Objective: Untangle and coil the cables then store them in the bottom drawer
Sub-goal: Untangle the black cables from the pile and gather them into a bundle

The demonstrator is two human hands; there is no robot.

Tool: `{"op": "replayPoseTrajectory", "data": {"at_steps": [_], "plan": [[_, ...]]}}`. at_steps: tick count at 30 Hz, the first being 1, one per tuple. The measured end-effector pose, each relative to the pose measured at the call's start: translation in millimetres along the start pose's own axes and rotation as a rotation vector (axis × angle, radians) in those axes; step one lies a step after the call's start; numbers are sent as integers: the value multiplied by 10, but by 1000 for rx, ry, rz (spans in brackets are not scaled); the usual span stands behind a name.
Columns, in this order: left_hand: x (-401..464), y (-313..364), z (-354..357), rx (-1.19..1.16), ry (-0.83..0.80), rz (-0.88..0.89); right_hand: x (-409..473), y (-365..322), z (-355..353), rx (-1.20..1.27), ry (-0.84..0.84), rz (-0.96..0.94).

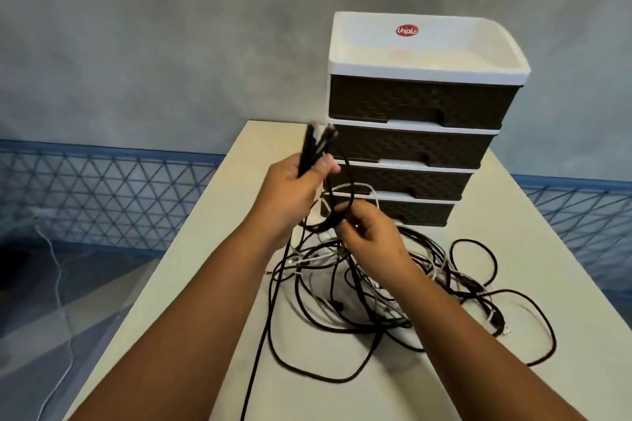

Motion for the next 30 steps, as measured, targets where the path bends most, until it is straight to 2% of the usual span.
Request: {"op": "replayPoseTrajectory", "data": {"at_steps": [3,10,15,17,19,21,23,25,27,30], "plan": [[49,189,-108,-131,11,80,39,219,218,-229,-155,68],[-35,688,-516,-337,175,322,7,503,300,-184,-213,233],[-108,745,-787,-500,284,434,21,395,225,-173,-188,224],[-79,662,-793,-473,287,386,14,340,164,-339,-153,220],[-39,487,-757,-398,294,279,8,119,50,-640,-5,119],[-17,220,-670,-333,289,166,8,-102,-43,-753,84,44],[-35,-84,-570,-244,291,67,82,-155,-123,-635,-8,100],[-99,-309,-484,-58,308,-16,144,-90,-226,-431,-126,248],[-180,-410,-381,126,322,-61,171,-142,-407,-345,-88,258],[-272,-458,-145,119,261,13,173,-199,-549,-314,-75,259]]}}
Point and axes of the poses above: each hand's wrist, its own x-axis towards the middle knuckle, its own z-axis out of the palm, y = z × x, the point moved 9 cm from there along x, towards the middle knuckle, and after that the axes turned 15 degrees about -y, right-handed, at the moved point
